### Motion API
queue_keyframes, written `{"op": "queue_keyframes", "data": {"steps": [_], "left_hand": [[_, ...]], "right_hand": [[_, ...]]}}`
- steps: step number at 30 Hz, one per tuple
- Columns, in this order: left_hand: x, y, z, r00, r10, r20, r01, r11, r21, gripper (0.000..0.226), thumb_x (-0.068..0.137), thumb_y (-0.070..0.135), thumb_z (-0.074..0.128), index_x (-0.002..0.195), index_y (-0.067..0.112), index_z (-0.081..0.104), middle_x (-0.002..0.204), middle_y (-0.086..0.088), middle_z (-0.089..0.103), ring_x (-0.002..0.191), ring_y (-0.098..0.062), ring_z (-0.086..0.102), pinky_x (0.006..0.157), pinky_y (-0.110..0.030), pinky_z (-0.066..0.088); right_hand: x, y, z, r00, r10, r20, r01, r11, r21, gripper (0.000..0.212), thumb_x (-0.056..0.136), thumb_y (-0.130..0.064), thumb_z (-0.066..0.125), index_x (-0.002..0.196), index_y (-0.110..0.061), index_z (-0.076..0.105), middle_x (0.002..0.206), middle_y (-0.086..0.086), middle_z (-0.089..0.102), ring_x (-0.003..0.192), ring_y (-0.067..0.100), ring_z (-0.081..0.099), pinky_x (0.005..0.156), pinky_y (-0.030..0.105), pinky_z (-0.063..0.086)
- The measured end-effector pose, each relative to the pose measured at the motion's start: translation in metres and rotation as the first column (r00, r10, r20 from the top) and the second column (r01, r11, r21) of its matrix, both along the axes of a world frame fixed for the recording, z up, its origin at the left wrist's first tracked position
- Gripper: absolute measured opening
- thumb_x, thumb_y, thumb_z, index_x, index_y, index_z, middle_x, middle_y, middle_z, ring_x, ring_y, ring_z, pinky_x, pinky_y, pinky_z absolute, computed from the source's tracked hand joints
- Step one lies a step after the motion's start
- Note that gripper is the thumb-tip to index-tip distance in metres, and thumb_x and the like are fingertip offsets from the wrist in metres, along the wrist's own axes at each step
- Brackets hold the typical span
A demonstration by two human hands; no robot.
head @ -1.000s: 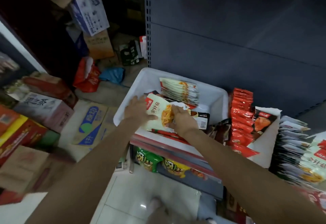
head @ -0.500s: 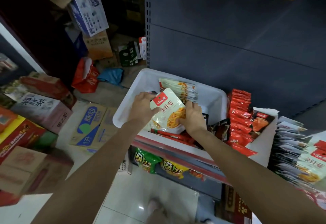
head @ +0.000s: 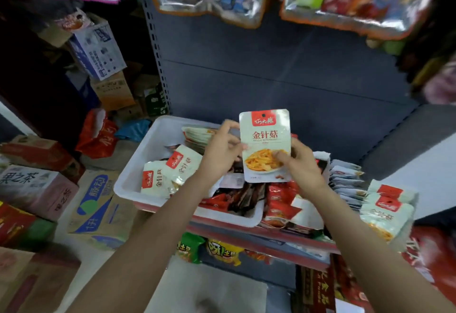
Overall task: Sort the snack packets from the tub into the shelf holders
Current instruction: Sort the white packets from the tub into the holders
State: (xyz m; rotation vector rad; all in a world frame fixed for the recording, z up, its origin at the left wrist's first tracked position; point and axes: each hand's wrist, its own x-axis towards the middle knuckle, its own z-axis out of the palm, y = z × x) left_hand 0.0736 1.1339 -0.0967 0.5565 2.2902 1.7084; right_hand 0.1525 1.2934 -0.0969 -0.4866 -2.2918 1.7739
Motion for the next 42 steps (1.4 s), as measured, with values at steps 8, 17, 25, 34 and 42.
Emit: {"op": "queue_keyframes", "data": {"steps": [8,17,25,34,42], "left_hand": [[0.069,0.144,0.017,0.978,-0.205,-0.050,0.203,0.978,-0.036,0.031,0.086,0.006,0.063,0.096,0.024,0.041,0.083,0.004,0.062,0.067,-0.012,0.064,0.052,-0.029,0.054],[0.125,0.256,-0.005,0.931,-0.318,-0.181,0.242,0.906,-0.347,0.034,0.081,0.015,0.071,0.087,0.023,0.038,0.078,0.010,0.062,0.078,-0.017,0.063,0.071,-0.036,0.049],[0.134,0.275,-0.023,0.925,-0.362,-0.114,0.260,0.823,-0.504,0.032,0.082,0.012,0.069,0.105,0.016,0.047,0.088,0.001,0.066,0.076,-0.016,0.066,0.075,-0.043,0.055],[0.140,0.275,-0.031,0.898,-0.369,-0.238,0.096,0.694,-0.713,0.042,0.082,0.019,0.071,0.111,0.014,0.041,0.100,-0.006,0.063,0.091,-0.022,0.062,0.068,-0.038,0.052],[0.140,0.287,-0.044,0.663,-0.617,-0.423,-0.075,0.508,-0.858,0.070,0.078,0.028,0.071,0.138,0.025,0.036,0.137,-0.002,0.040,0.125,-0.022,0.033,0.100,-0.036,0.029]], "right_hand": [[0.097,0.122,0.015,0.953,-0.274,-0.131,0.280,0.959,0.033,0.030,0.086,0.010,0.054,0.104,-0.013,0.049,0.095,-0.006,0.063,0.074,-0.007,0.062,0.058,0.011,0.049],[0.171,0.228,-0.024,0.926,-0.376,0.025,0.359,0.902,0.238,0.018,0.082,-0.004,0.067,0.096,-0.012,0.059,0.090,-0.003,0.065,0.074,-0.002,0.058,0.063,0.016,0.043],[0.177,0.252,-0.042,0.944,-0.327,0.054,0.298,0.909,0.293,0.038,0.079,-0.009,0.071,0.113,-0.012,0.054,0.109,0.002,0.059,0.100,0.014,0.054,0.078,0.024,0.044],[0.169,0.258,-0.048,0.980,-0.155,0.128,0.124,0.967,0.222,0.058,0.081,-0.001,0.067,0.130,-0.018,0.040,0.114,-0.002,0.057,0.106,0.012,0.053,0.081,0.026,0.048],[0.158,0.262,-0.058,0.968,-0.129,0.215,-0.009,0.839,0.544,0.043,0.077,0.001,0.067,0.108,-0.015,0.043,0.111,0.008,0.052,0.100,0.021,0.050,0.076,0.024,0.037]]}}
